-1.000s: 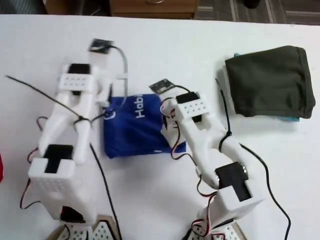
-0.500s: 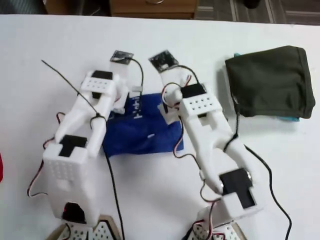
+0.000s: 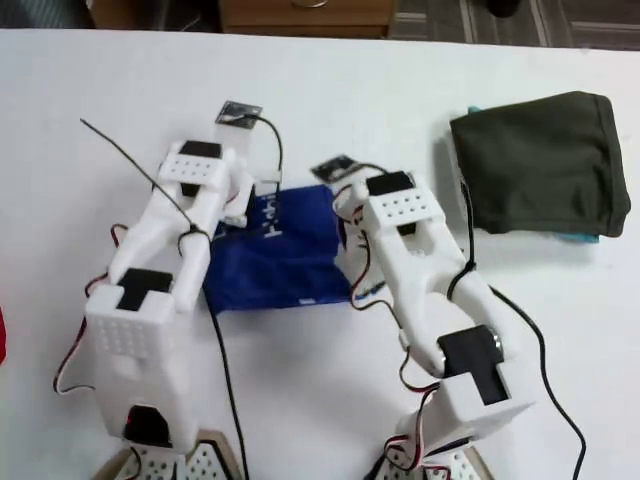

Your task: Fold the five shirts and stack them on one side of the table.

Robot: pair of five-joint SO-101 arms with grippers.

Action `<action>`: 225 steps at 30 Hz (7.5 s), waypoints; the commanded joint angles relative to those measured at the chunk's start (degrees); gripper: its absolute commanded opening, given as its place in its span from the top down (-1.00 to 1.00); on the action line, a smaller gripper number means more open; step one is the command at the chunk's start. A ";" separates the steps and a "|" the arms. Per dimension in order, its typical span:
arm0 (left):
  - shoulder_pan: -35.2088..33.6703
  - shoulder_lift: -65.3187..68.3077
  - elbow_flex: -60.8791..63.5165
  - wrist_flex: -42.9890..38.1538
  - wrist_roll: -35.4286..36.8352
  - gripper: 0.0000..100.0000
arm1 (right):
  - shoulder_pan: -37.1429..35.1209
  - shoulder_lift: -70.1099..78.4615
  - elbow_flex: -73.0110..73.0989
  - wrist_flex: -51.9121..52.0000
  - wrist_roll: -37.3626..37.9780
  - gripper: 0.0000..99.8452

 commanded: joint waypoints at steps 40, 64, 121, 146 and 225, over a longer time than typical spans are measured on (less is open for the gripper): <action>-2.11 -0.79 -2.07 -0.44 0.88 0.89 | 2.33 7.69 -5.36 -17.89 -5.27 0.96; -2.64 -0.88 -2.07 -0.35 0.79 0.89 | -5.14 15.25 -28.66 -20.88 -5.89 0.96; -5.71 -0.62 -37.67 35.43 0.44 0.72 | -0.22 7.60 -29.10 -25.63 -5.89 0.47; -12.22 -0.97 -35.47 35.08 0.35 0.72 | -8.40 19.30 -24.62 -6.81 -19.43 0.19; -20.40 -0.44 -35.38 33.23 -1.32 0.72 | 36.09 19.82 -75.25 17.10 40.79 0.96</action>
